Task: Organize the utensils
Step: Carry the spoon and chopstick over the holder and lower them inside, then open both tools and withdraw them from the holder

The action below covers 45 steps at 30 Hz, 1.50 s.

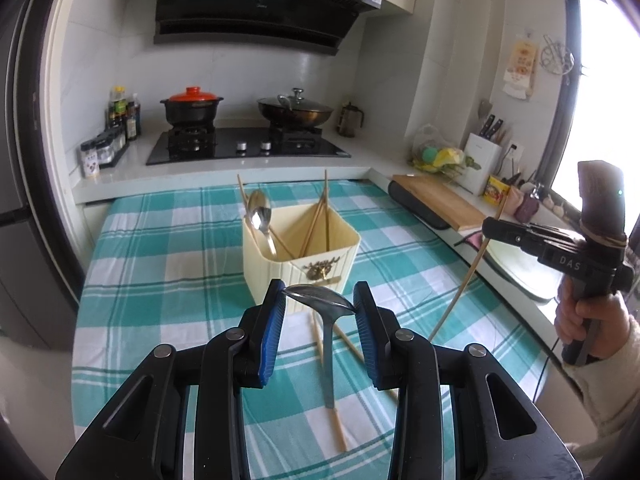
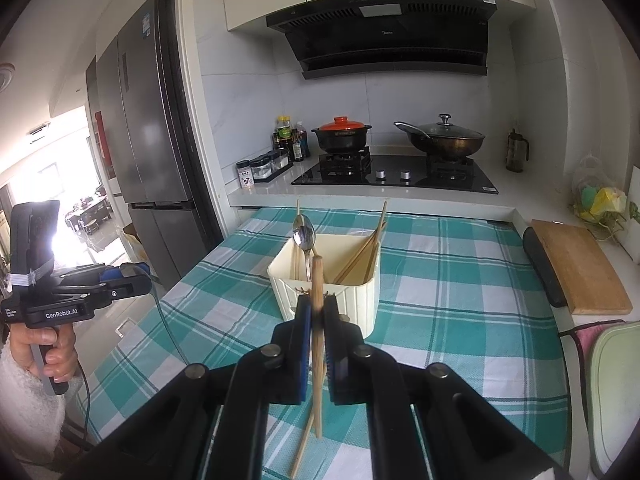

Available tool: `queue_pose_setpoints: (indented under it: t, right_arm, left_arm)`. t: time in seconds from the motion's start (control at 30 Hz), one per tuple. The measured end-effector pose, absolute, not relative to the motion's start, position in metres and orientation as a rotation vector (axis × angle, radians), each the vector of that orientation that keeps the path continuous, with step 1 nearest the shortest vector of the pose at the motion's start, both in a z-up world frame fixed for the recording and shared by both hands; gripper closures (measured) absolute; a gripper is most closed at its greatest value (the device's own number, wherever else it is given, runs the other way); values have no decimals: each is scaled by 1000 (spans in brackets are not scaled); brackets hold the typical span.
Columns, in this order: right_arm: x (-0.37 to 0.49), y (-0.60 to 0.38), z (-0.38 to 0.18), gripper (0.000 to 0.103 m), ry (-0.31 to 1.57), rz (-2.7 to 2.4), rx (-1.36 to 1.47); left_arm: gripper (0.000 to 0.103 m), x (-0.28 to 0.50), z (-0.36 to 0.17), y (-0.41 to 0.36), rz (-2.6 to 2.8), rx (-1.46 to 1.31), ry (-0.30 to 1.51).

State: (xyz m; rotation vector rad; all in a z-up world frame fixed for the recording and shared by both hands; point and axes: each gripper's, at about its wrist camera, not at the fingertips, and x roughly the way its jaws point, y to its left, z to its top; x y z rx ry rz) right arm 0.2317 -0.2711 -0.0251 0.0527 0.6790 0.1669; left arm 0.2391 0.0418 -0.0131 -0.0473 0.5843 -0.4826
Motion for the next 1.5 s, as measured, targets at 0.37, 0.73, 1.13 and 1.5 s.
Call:
queue_pose_setpoints:
  t: [0.37,0.73,1.13,1.5]
  right_arm:
    - [304,-271,46,97,401,130,35]
    - [430,-270,-65,97,679,148,41]
    - [467,-289,-118,63,835,133,207]
    - [296,-310,-166,57,1008,84,15]
  left_arm:
    - [68,318,80,36,-410,-119,321]
    - [68,452,-26,8,-347,-160,668]
    - [52,469,-85,9,-339,-169,846]
    - [18,311,-159,66,-260,-57,938]
